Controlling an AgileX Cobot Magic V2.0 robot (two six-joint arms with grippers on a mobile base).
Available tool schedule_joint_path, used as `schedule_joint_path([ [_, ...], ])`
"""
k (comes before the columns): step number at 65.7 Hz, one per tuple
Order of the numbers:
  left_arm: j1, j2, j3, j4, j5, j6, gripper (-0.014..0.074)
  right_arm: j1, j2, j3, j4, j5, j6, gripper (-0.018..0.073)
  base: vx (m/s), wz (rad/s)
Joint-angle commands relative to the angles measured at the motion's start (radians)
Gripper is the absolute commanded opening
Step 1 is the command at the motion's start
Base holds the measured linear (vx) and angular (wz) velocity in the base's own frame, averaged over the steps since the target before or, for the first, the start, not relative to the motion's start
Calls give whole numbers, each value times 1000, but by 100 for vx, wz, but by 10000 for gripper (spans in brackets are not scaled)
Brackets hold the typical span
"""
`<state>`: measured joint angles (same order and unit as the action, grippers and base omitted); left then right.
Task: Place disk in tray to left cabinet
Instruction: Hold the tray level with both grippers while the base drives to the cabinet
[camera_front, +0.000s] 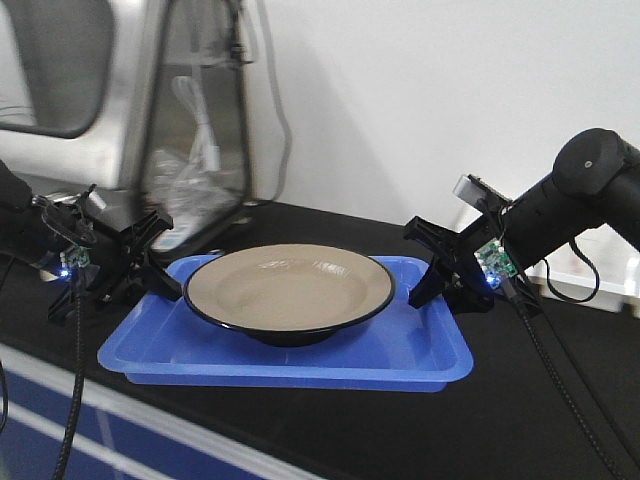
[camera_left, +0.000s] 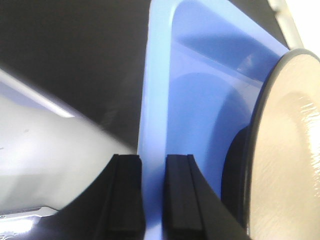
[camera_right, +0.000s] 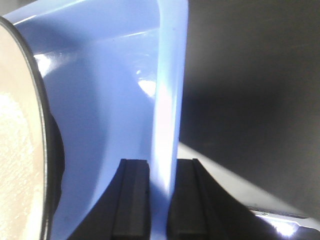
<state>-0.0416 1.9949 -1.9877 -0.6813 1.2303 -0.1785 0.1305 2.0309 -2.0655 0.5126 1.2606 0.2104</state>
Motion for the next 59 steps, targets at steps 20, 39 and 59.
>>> schedule_joint_path([
  [20,-35,-70,-40,-219,25,-22,-1,31,-72,-39,203,-38,-5,-5,-8,68],
  [39,-35,-70,-40,-219,25,-22,-1,31,-72,-39,203,-38,-5,-5,-1,74],
  [59,-35,-70,-40,-219,25,-22,-1,31,-72,-39,203,-38,-5,-5,4,71],
])
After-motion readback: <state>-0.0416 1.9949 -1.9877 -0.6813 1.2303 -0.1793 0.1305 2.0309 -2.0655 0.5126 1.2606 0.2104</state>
